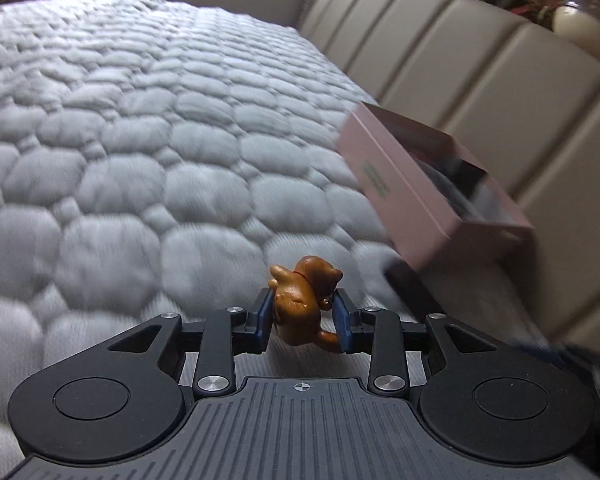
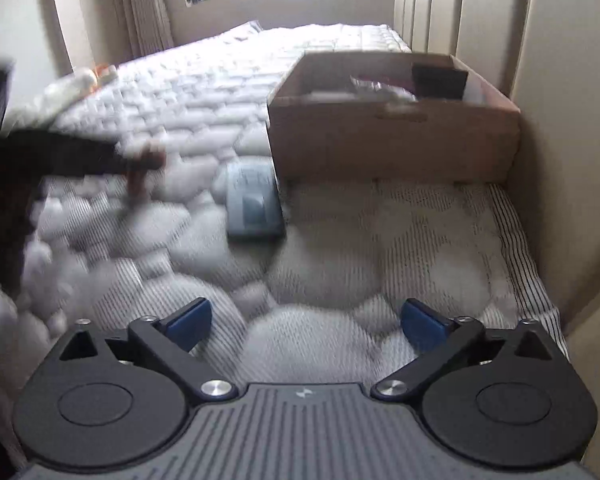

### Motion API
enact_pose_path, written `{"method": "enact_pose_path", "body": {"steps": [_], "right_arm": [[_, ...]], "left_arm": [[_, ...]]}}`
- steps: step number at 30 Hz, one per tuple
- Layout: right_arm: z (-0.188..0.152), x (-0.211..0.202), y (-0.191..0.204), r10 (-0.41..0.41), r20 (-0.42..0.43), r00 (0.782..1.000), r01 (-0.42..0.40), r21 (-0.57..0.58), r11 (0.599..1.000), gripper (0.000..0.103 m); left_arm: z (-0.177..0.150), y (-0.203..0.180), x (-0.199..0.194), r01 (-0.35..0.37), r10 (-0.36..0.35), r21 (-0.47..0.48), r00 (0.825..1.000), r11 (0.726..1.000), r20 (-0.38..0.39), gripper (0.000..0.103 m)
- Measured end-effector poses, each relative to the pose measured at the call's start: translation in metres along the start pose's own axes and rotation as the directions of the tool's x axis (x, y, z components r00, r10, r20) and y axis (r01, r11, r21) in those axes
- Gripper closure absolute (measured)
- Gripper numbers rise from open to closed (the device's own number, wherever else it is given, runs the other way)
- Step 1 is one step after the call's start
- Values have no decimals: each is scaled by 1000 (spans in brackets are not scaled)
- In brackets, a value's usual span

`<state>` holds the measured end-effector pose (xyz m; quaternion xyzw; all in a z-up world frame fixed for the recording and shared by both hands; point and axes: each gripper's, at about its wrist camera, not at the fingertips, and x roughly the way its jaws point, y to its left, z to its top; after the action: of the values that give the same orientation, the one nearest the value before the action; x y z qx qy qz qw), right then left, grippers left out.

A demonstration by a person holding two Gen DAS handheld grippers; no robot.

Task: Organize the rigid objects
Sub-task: 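Grasp the brown toy figure with the left tool, then grasp the black remote with the right tool while the left holds the figure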

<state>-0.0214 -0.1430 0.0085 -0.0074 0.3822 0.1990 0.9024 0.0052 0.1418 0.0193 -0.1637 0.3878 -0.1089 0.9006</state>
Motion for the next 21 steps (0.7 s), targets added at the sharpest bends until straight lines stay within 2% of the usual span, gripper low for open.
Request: {"method": "enact_pose_path", "body": {"steps": [2, 3, 4, 5, 11, 14, 21], "right_arm": [[13, 1, 0, 15, 21, 1000, -15, 30, 999, 26], [20, 4, 2, 20, 21, 1000, -20, 29, 999, 32], [27, 8, 5, 26, 24, 999, -26, 21, 999, 42], [34, 13, 8, 31, 27, 999, -31, 10, 999, 46], [64, 47, 29, 28, 29, 999, -26, -72, 997, 47], [73, 60, 31, 47, 0, 999, -47, -60, 997, 50], [66, 71, 37, 71, -56, 996, -74, -64, 995, 54]], "left_arm": [[-12, -4, -10, 12, -12, 2, 1000, 1000, -14, 68], [-16, -7, -14, 8, -8, 8, 1000, 1000, -17, 68], [-20, -9, -17, 5, -5, 16, 1000, 1000, -21, 68], [-23, -11, -20, 6, -6, 24, 1000, 1000, -26, 68], [-30, -14, -27, 44, -43, 26, 997, 999, -64, 68], [-32, -13, -28, 60, -58, 19, 996, 998, -69, 68], [-34, -16, -30, 78, -77, 13, 994, 997, -71, 68]]}}
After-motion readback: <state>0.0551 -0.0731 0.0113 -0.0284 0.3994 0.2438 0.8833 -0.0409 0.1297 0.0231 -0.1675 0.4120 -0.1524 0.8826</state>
